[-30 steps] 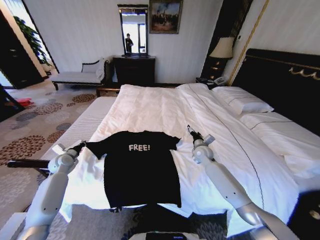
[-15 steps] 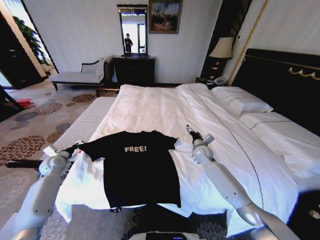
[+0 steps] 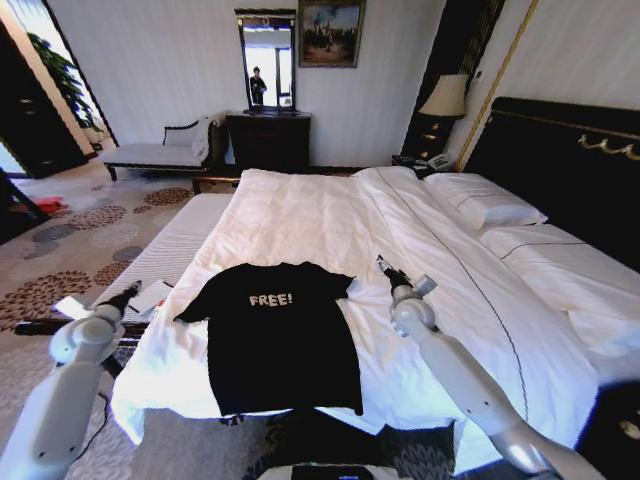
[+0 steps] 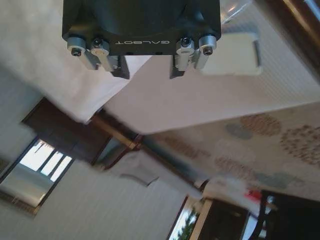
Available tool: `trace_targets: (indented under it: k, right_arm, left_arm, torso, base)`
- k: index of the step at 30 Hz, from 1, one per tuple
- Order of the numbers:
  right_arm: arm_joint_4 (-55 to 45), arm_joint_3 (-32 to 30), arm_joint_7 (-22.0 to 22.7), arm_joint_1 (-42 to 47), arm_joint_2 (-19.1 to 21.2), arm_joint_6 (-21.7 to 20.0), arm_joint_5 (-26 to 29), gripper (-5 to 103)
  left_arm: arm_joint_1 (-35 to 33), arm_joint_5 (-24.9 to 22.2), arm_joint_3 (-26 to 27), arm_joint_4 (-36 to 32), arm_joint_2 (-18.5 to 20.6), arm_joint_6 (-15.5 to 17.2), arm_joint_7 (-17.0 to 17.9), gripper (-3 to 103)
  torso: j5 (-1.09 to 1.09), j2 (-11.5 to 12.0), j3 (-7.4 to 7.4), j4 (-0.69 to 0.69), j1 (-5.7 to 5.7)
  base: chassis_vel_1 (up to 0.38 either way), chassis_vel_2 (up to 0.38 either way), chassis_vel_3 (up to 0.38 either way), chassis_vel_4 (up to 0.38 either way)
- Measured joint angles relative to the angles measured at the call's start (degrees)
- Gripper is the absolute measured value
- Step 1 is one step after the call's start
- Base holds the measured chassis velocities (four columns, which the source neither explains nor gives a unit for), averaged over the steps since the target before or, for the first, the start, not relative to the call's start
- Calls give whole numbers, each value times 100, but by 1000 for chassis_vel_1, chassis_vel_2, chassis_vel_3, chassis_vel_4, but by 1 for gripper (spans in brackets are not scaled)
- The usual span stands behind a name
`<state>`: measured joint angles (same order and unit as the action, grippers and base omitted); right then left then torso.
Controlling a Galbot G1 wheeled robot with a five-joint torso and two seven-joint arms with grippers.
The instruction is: Fold the clothes on the bed.
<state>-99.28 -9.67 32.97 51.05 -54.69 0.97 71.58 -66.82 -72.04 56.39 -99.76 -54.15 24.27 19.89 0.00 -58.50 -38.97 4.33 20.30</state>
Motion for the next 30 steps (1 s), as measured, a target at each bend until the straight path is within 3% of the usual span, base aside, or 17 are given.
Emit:
trace_targets:
  k: [4, 7, 9, 13, 19, 30]
  right_arm:
    - [-655, -10, 135, 595, 283, -109, 240, 100]
    - [-834, 18, 167, 793, 360, -134, 288, 100]
    - [-1245, 73, 261, 1184, 499, -246, 410, 100]
    - [-1747, 120, 295, 1654, 628, -305, 442, 100]
    - [-1955, 243, 387, 2141, 600, -417, 230, 100]
    - [-2013, 454, 551, 2923, 422, -460, -398, 100]
  left_arm:
    - [-657, -488, 627, -1283, -114, 68, -16, 66]
    - [-860, -644, 807, -1733, -172, 90, -45, 72]
    - [-1171, -1023, 1091, -2719, -284, 139, -82, 82]
    - [-1352, -1255, 1187, -3523, -421, 180, -75, 97]
    - [-1500, -1259, 1084, -3929, -599, 194, -22, 100]
    - [-1477, -1086, 820, -3942, -566, 252, 95, 100]
  torso:
    - [2, -1, 1, 0, -2]
    - [1, -1, 1, 0, -2]
    - [2, -1, 1, -1, -2]
    - [2, -2, 1, 2, -2]
    - [0, -2, 0, -3, -2]
    - [0, -1, 0, 0, 0]
  base:
    - [0, 0, 0, 0]
    - [0, 0, 0, 0]
    - [0, 0, 0, 0]
    - [0, 0, 0, 0]
    - [0, 0, 0, 0]
    - [0, 0, 0, 0]
